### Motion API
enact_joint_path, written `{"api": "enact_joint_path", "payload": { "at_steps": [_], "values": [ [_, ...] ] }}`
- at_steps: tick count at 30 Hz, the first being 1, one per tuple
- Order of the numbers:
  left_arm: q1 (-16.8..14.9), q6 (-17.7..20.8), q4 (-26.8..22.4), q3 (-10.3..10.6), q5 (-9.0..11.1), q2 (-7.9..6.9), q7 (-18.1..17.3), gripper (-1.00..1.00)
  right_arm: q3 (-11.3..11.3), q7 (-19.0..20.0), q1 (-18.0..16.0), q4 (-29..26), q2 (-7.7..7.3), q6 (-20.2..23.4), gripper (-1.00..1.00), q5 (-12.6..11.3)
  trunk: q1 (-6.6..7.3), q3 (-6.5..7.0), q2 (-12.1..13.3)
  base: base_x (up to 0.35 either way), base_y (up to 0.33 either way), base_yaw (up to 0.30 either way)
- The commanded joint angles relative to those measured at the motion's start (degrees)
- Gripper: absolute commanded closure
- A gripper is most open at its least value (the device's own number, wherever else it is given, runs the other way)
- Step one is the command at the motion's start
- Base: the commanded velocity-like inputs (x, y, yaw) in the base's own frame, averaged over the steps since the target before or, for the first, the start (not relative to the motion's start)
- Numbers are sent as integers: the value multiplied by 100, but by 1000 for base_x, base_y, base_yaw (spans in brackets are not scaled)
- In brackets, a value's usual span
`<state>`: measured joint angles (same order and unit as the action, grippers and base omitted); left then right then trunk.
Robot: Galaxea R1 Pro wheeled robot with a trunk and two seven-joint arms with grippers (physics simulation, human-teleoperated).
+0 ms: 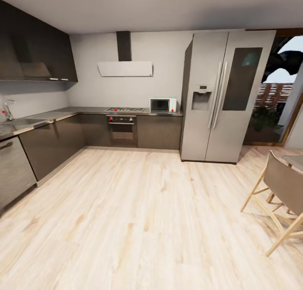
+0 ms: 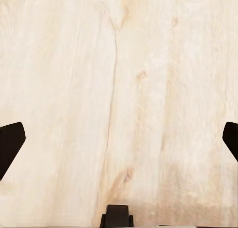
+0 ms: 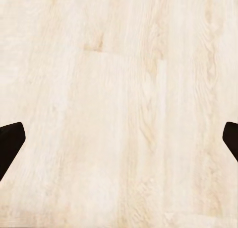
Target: Pick up the poster from the kitchen countertop and hang it on one of the wall nails in the kitchen.
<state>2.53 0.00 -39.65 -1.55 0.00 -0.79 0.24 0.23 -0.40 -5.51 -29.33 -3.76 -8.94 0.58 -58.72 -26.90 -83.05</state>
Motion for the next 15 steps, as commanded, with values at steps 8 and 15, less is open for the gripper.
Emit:
{"api": "enact_joint_path", "payload": {
  "at_steps": [8, 15],
  "values": [
    [4, 0, 0, -3, 0, 0, 2, -100, 3, 12, -3, 396, -35, -9, -100, 4, 0, -5, -3, 174, 146, 43],
    [2, 0, 1, -3, 0, 0, -4, -100, -15, 11, -3, 412, -34, -13, -100, -3, 0, -6, -3, 234, 209, 9]
  ]
}}
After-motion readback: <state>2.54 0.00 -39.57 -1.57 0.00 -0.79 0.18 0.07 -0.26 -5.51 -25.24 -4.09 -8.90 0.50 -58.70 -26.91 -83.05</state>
